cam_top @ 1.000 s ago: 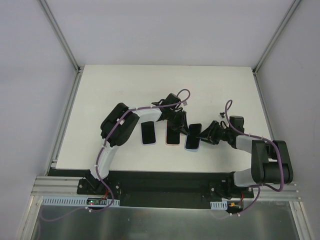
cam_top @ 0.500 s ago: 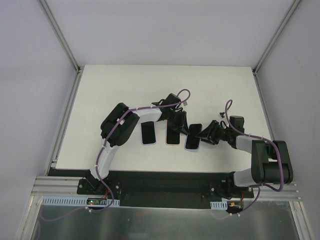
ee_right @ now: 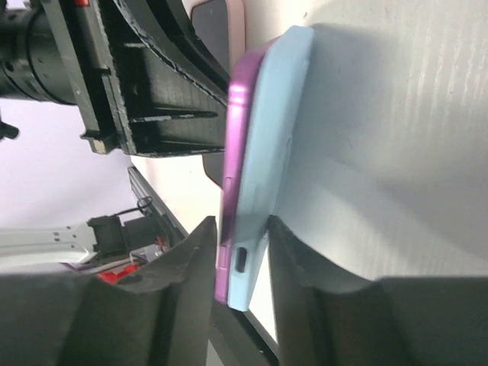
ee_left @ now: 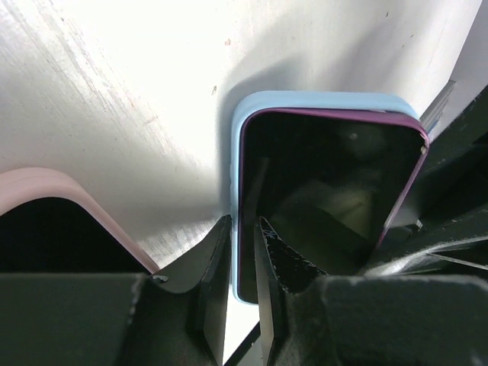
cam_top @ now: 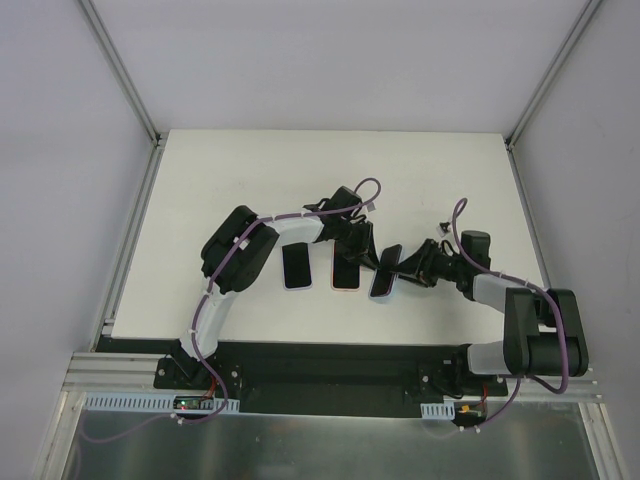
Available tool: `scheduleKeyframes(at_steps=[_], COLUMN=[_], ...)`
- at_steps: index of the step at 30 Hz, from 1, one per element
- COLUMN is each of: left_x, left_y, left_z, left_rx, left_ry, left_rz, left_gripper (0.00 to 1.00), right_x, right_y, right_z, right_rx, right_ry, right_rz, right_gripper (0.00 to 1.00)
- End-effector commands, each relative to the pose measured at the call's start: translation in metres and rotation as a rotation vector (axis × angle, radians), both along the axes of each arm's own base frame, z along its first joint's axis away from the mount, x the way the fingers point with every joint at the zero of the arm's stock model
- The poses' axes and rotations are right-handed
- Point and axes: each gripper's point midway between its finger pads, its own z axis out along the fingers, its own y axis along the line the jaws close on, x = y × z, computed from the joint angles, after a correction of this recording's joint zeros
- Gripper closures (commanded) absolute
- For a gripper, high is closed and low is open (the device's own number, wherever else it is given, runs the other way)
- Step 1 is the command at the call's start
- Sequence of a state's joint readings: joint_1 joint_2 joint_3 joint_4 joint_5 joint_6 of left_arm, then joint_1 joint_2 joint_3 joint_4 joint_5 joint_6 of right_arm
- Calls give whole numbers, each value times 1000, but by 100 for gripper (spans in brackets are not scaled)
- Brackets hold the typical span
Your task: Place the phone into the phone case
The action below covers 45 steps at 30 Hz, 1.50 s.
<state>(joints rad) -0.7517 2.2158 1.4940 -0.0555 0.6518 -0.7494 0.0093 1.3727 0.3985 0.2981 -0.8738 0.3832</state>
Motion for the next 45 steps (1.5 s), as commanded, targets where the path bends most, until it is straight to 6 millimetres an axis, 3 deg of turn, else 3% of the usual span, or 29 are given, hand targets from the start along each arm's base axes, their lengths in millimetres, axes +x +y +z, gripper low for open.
scheduleKeyframes(at_steps=[1, 2, 3, 8, 9, 10, 14, 16, 19, 21, 25, 28, 32, 36, 38, 41, 45], left_x=[-19, -20, -20, -20, -20, -20, -19, -19, -20, -20, -21, -20, -18, -13, -10, -16, -33], left_y=[-15, -15, -15, -14, -14, -15, -15, -15, -16, -16, -17, -18, -20, -13, -3, 21, 45], left_z=[-1, -2, -1, -1, -1, 0, 0, 1, 0, -1, 5, 18, 39, 85, 100, 130, 138], left_rx=[-12, -10, -11, -8, -8, -11, -11, -12, -12, -10, -21, -38, -73, -138, -145, -164, -190], left_ry=[2, 4, 3, 2, 2, -1, -1, -1, 2, 2, -4, -26, -58, -141, -179, -268, -275], left_rz=[-44, -45, -45, -42, -43, -43, -43, -42, -44, -43, -47, -49, -54, -72, -72, -79, -110], left_gripper=[83, 83, 83, 83, 83, 83, 84, 83, 83, 83, 83, 83, 80, 69, 59, 52, 44], right_x=[6, 5, 6, 6, 7, 6, 5, 4, 3, 2, 0, -1, 2, 2, 0, -6, -19], right_y=[12, 12, 11, 9, 8, 9, 7, 7, 5, 4, -4, -11, -12, -6, -1, 3, 9], right_z=[32, 30, 29, 16, 16, 13, 7, 5, -1, -4, -16, -20, -7, 21, 39, 60, 99], right_rx=[72, 71, 71, 48, 46, 44, 32, 25, 0, -11, -84, -147, -160, -112, -76, -34, 25], right_ry=[-129, -122, -120, -63, -62, -52, -26, -19, -3, 11, 43, 61, 15, -67, -120, -182, -314], right_rz=[71, 70, 69, 42, 39, 38, 36, 41, 37, 36, 32, 19, 23, 42, 61, 74, 100], right_gripper=[76, 90, 95, 98, 95, 84, 61, 54, 55, 61, 91, 99, 99, 99, 99, 99, 98])
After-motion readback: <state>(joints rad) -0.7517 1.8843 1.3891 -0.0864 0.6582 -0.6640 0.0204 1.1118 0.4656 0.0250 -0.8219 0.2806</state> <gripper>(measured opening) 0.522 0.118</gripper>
